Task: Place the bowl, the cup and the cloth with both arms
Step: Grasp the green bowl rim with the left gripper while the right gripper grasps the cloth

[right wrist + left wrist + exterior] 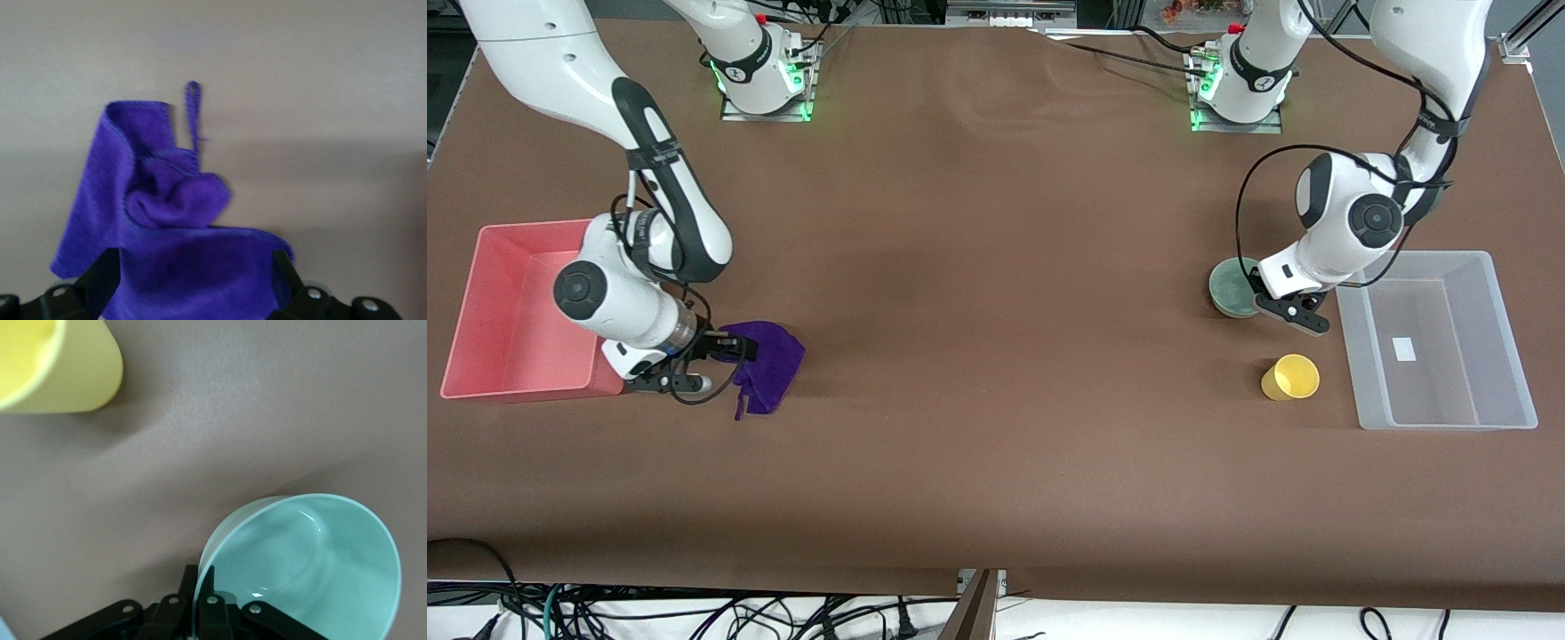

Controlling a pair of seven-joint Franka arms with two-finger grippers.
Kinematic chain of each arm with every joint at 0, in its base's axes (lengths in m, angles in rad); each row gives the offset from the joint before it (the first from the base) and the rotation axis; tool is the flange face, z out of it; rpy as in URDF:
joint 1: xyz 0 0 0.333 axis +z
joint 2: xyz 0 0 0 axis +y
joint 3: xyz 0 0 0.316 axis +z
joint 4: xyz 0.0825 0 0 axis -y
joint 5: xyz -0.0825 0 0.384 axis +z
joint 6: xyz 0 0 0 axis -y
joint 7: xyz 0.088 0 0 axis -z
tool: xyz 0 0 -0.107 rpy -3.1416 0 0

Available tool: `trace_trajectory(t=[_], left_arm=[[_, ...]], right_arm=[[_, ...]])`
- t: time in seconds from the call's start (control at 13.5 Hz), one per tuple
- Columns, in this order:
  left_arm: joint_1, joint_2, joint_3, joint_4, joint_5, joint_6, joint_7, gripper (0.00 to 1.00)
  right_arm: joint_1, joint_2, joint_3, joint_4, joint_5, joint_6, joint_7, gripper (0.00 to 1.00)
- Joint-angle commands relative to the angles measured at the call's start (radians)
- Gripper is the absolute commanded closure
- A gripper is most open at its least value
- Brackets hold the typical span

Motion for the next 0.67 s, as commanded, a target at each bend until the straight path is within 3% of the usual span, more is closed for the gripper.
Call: trace_trajectory(t=[0.0, 0.15, 0.3, 0.37, 0.44, 0.59], left_arm=[[-0.001, -0.118, 0.013, 0.057, -0.023, -0.205, 0.037, 1.00], [0.052, -0.139, 0.015, 0.198, -0.020, -0.428, 0.078, 1.00], [0.147, -0.097, 0.016, 0.362, -0.017, -0.565, 0.217, 1.00], [0.207, -0.069, 0.016, 0.414, -0.017, -0.579, 0.307, 1.00], [0.259, -0.035, 0.016, 0.447, -0.016, -0.575, 0.390, 1.00], [0.357, 0.049, 0.016, 0.517, 0.006, -0.564, 0.500, 1.00]], right_arm=[[0.019, 0.027, 0.010, 0.004, 0.012, 0.057, 0.036, 0.00], [0.022, 0.047, 0.010, 0.004, 0.012, 0.084, 0.039, 0.05], [0.031, 0.047, 0.010, 0.002, 0.014, 0.089, 0.044, 0.68], [0.033, 0.047, 0.010, 0.002, 0.012, 0.085, 0.039, 0.95], [0.034, 0.047, 0.010, 0.001, 0.012, 0.085, 0.032, 1.00], [0.034, 0.045, 0.010, 0.002, 0.011, 0.085, 0.027, 1.00]])
